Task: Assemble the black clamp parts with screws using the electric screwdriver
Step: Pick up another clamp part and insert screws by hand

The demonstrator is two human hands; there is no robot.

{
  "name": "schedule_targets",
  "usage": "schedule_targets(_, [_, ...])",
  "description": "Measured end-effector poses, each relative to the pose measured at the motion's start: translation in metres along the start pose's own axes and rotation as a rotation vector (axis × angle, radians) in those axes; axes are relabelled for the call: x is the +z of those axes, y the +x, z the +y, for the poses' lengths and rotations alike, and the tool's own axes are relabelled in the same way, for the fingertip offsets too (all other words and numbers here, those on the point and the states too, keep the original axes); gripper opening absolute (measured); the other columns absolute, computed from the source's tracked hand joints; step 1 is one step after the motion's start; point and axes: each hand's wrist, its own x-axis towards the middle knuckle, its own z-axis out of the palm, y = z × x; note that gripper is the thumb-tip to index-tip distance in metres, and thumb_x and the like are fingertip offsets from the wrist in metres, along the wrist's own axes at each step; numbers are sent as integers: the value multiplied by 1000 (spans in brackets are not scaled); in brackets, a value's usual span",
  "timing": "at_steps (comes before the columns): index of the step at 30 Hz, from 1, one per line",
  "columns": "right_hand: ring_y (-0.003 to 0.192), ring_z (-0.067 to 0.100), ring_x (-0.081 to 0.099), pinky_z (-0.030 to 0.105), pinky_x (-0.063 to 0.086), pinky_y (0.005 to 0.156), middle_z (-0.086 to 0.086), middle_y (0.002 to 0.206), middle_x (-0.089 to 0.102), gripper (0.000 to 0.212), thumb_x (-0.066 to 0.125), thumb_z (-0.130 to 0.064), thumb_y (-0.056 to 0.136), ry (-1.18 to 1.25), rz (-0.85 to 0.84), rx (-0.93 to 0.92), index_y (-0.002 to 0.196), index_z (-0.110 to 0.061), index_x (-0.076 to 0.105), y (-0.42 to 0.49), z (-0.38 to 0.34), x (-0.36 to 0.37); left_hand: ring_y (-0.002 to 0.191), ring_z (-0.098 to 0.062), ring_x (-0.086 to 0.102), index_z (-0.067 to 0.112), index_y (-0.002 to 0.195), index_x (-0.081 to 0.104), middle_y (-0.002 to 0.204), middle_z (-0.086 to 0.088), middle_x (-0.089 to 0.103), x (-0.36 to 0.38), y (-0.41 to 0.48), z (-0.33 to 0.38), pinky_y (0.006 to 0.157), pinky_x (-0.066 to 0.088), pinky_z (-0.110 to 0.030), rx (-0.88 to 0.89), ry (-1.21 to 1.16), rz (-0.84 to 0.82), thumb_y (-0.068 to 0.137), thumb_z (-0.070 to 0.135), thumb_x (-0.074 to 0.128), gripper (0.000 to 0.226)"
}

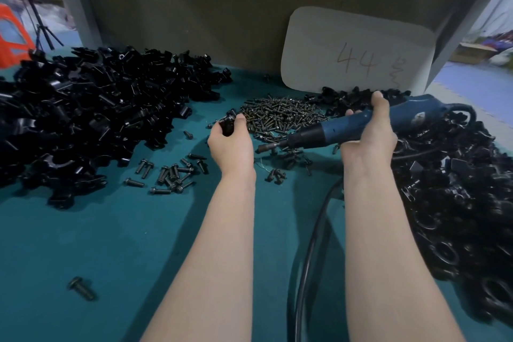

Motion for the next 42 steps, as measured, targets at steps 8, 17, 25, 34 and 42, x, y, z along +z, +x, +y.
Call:
schedule_targets(8, [81, 13, 66, 27, 57, 70, 4, 119, 57, 54, 74, -26, 82, 63, 56, -76, 118, -12, 37, 2, -3, -1, 72, -16, 57, 20, 74, 56, 73, 6, 58, 0, 0, -5, 69, 48, -28, 74, 131, -8, 92, 28, 62, 20])
schedule_targets(17, [91, 17, 65, 36, 56, 87, 6, 121, 56, 50, 73, -24, 83, 85, 53, -80, 115, -12, 36, 1, 0, 1, 69, -13, 56, 15, 87, 63, 76, 5, 61, 1, 0, -9, 59, 39, -25, 141, 270, -50, 91, 31, 62, 16])
schedule_targets(25, [86, 15, 66, 31, 57, 83, 6, 119, 57, 53, 71, -22, 85, 100, 18, -161, 124, -9, 38, -3, 1, 4, 65, -15, 56, 16, 80, 60, 69, 6, 58, 0, -1, -10, 60, 41, -26, 201, 345, -59, 91, 32, 62, 20])
schedule_targets(34, [78, 12, 64, 21, 56, 73, 10, 116, 55, 57, 65, -12, 89, 118, -65, -274, 134, -5, 32, -12, 5, 14, 94, -26, 67, 5, 111, 64, 101, -7, 69, -1, 1, -9, 83, 52, -37, 184, 359, -11, 92, 41, 59, 41])
schedule_targets(42, [64, 5, 63, 19, 53, 68, 7, 107, 55, 57, 64, -10, 89, 136, -89, -287, 136, -8, 32, -12, 5, 12, 93, -28, 68, 5, 108, 65, 100, -9, 69, -1, -2, -7, 85, 53, -39, 174, 362, -26, 91, 40, 60, 39])
